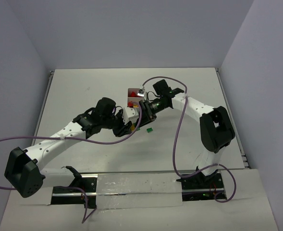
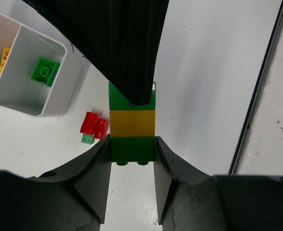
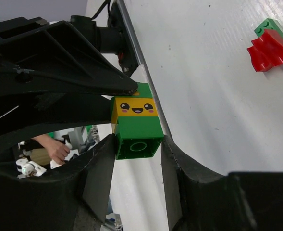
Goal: Sort the legos into containers by color
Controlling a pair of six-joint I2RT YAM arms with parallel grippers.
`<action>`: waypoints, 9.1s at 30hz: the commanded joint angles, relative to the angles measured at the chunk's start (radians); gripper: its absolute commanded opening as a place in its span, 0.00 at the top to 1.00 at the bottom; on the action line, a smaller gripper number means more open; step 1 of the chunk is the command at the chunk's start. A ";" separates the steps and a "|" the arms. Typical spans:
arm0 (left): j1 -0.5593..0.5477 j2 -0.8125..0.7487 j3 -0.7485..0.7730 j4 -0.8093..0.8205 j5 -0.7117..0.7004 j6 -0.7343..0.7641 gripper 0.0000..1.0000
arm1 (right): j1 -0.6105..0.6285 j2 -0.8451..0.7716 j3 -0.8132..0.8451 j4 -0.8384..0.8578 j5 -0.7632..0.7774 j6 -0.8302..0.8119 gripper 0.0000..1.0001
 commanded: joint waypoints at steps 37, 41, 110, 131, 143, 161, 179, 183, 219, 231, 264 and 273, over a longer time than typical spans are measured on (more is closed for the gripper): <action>0.191 -0.110 -0.099 0.073 -0.012 -0.169 1.00 | -0.114 -0.108 0.282 0.018 0.601 -0.042 1.00; 0.243 -0.113 -0.088 0.074 0.047 -0.221 1.00 | -0.019 -0.063 0.355 -0.011 0.769 -0.123 1.00; 0.426 -0.081 -0.026 0.086 0.248 -0.159 1.00 | 0.093 0.047 0.188 0.152 0.131 0.174 0.19; 0.332 -0.061 0.001 0.073 0.213 -0.133 1.00 | 0.107 0.144 0.182 0.345 -0.043 0.363 0.26; 0.293 -0.046 0.028 0.072 0.204 -0.140 1.00 | 0.109 0.164 0.202 0.298 -0.003 0.333 0.59; 0.294 -0.095 -0.099 0.042 0.109 -0.103 1.00 | -0.089 0.047 0.140 0.268 0.036 0.282 1.00; 0.312 -0.057 -0.053 0.099 0.156 -0.203 1.00 | 0.156 0.010 0.283 0.083 1.163 -0.238 0.98; 0.312 -0.048 -0.042 0.108 0.161 -0.216 1.00 | 0.167 0.057 0.323 0.081 1.220 -0.245 0.94; 0.314 -0.023 -0.029 0.147 0.160 -0.253 1.00 | 0.242 0.200 0.445 0.031 1.276 -0.247 0.45; 0.312 -0.018 -0.023 0.171 0.159 -0.266 1.00 | 0.240 0.104 0.471 -0.022 1.236 -0.179 0.13; 0.131 0.410 0.291 0.217 -0.247 -0.362 0.90 | -0.103 -0.259 0.143 -0.039 1.172 -0.152 0.00; 0.131 0.437 0.313 0.197 -0.237 -0.364 0.69 | -0.103 -0.249 0.146 -0.041 1.165 -0.151 0.00</action>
